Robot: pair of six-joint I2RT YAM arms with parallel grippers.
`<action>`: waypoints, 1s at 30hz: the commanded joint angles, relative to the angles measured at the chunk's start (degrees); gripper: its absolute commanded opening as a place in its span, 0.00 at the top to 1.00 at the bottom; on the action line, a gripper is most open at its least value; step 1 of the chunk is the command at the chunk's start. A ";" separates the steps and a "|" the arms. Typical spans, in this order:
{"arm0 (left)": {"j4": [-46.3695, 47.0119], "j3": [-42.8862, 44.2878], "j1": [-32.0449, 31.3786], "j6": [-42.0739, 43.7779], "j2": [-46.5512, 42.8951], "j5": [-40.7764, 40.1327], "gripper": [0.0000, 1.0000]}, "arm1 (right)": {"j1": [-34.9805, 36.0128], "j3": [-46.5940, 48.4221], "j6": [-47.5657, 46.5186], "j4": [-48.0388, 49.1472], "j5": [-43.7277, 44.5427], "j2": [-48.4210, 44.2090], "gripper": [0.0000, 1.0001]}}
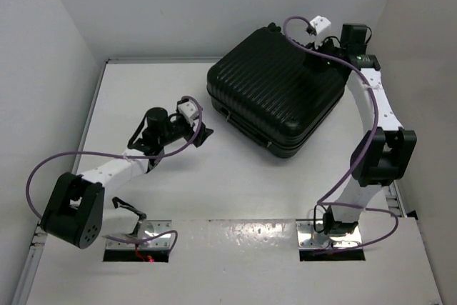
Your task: Pack the luggage
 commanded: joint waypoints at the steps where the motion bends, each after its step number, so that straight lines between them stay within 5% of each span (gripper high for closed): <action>1: 6.44 -2.07 0.56 -2.86 2.64 1.53 0.23 | 1.58 4.49 -3.46 -24.92 -4.32 -0.66 0.68; 10: 17.27 5.12 -1.01 -6.82 16.70 2.59 0.23 | 1.58 2.83 -4.44 -36.67 0.24 -0.22 0.74; 16: 19.73 10.93 -2.07 -7.87 23.83 6.01 0.32 | 2.37 0.80 -3.82 -37.64 3.59 -0.92 0.76; 23: 19.74 14.18 -4.88 -8.40 27.78 9.71 0.32 | 2.37 -0.70 -1.36 -36.85 5.88 -1.63 0.76; 30: 18.07 20.24 -6.03 -8.39 33.75 6.12 0.41 | 2.19 -0.61 -0.39 -36.58 6.40 -1.80 0.76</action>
